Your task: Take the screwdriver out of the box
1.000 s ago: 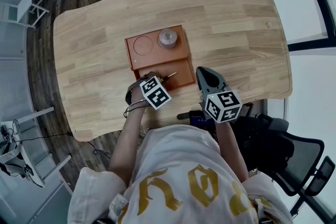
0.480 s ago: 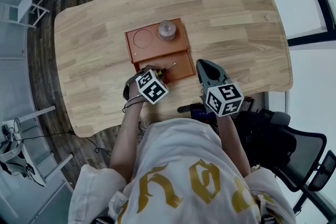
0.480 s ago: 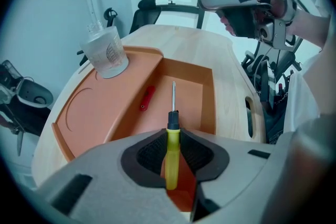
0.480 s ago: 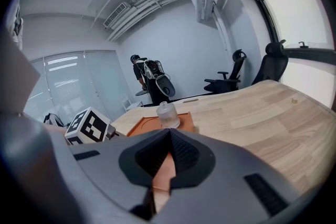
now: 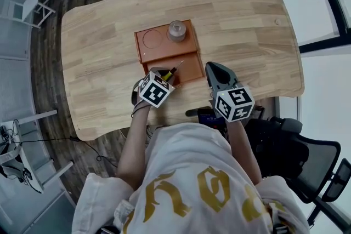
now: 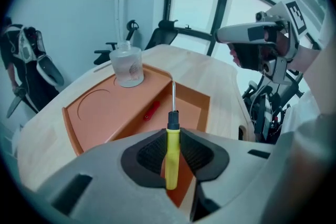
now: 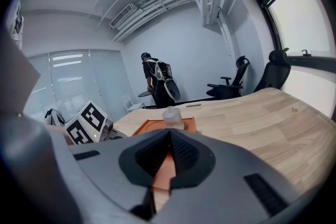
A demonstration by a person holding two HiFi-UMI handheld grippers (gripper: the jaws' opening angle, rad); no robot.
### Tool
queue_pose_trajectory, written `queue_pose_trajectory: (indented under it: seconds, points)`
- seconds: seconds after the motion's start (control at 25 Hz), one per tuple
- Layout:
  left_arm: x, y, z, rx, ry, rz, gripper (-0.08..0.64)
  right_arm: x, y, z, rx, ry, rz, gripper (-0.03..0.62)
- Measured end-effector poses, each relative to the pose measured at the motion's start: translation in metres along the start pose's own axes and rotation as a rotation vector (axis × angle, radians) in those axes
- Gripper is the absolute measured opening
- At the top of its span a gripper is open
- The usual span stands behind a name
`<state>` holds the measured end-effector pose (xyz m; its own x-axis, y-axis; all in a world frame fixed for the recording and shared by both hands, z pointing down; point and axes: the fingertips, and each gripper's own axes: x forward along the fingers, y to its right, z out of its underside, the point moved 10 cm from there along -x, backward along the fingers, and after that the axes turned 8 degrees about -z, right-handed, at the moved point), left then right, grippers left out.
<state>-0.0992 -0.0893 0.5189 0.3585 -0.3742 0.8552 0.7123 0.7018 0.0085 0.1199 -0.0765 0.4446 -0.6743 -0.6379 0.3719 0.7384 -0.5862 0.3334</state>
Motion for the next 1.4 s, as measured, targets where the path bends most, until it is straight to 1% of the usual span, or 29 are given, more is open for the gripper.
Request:
queue_pose_trajectory:
  seconds: [0.2, 0.44, 0.52, 0.68, 0.92, 1.16, 1.28, 1.4]
  points:
    - [-0.019, -0.001, -0.002, -0.161, 0.132, 0.034, 0.080, -0.005, -0.007, -0.001, -0.021, 0.012, -0.005, 0.011]
    - [-0.043, -0.002, 0.000, -0.250, 0.269, -0.016, 0.080, -0.014, -0.016, -0.002, -0.049, 0.029, -0.013, 0.011]
    - [-0.052, -0.001, 0.002, -0.287, 0.310, -0.019, 0.080, -0.018, -0.020, -0.004, -0.059, 0.041, -0.013, 0.011]
    - [-0.070, 0.008, 0.005, -0.352, 0.388, 0.008, 0.080, -0.030, -0.029, -0.005, -0.086, 0.063, -0.006, 0.011]
    - [-0.103, 0.014, 0.008, -0.457, 0.518, 0.059, 0.080, -0.042, -0.049, -0.010, -0.128, 0.128, 0.007, 0.011]
    - [-0.135, 0.017, -0.002, -0.485, 0.641, 0.083, 0.080, -0.057, -0.059, -0.016, -0.146, 0.188, 0.023, 0.011]
    - [-0.145, 0.020, -0.005, -0.489, 0.683, 0.102, 0.080, -0.059, -0.062, -0.016, -0.152, 0.205, 0.032, 0.011]
    - [-0.153, 0.022, -0.003, -0.482, 0.710, 0.108, 0.080, -0.059, -0.064, -0.016, -0.147, 0.199, 0.047, 0.011]
